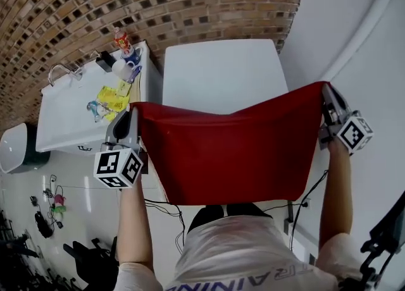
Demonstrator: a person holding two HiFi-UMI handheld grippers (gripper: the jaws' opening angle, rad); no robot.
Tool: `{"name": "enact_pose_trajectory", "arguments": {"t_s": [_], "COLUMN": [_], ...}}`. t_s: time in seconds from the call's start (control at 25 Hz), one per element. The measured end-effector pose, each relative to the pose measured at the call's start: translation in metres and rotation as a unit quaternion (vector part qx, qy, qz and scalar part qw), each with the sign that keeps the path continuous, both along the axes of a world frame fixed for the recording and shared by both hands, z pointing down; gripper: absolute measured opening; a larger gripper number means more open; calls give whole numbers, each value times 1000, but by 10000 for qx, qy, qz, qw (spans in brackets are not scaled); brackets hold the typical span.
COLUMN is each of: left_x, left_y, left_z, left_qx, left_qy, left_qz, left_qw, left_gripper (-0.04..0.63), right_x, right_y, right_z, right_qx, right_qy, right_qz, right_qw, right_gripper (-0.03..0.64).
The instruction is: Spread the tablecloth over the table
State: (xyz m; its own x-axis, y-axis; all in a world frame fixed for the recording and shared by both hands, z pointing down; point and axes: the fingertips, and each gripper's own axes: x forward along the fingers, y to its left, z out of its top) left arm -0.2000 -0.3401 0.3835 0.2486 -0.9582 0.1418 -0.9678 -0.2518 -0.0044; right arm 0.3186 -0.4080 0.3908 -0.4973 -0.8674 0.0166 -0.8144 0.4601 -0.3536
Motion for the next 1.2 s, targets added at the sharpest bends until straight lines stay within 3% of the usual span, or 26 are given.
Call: {"name": "enact_pose_trajectory", "arguments": {"t_s": [0.28, 0.44, 0.76, 0.96, 1.2], "left_x": [-11, -7, -24, -23, -19], "left_y": [-53, -82, -111, -143, -173], "left_z": [22, 37, 70, 69, 94], "left_qx": [-192, -307, -625, -601, -832], "left_qy": [-26, -18, -38, -89, -209], "left_qz": [-37, -74, -236, -124, -107], "left_qw": [9998, 9995, 9978, 9981, 9963], "left_gripper": [19, 20, 20, 20, 21], "right_x": [-9, -14, -18, -14, -11], "right_y": [-67, -94, -104, -106, -107], "right_z": [27, 52, 91, 100, 124], "right_qx": [-336, -631, -1078, -1108, -1384], "right_qy": [-13, 216, 348, 322, 483], "right_qz": [-151, -282, -235, -271, -233], "right_qw": [9993, 9974, 9933, 9930, 9889], "right_gripper": [12, 12, 12, 12, 14]}}
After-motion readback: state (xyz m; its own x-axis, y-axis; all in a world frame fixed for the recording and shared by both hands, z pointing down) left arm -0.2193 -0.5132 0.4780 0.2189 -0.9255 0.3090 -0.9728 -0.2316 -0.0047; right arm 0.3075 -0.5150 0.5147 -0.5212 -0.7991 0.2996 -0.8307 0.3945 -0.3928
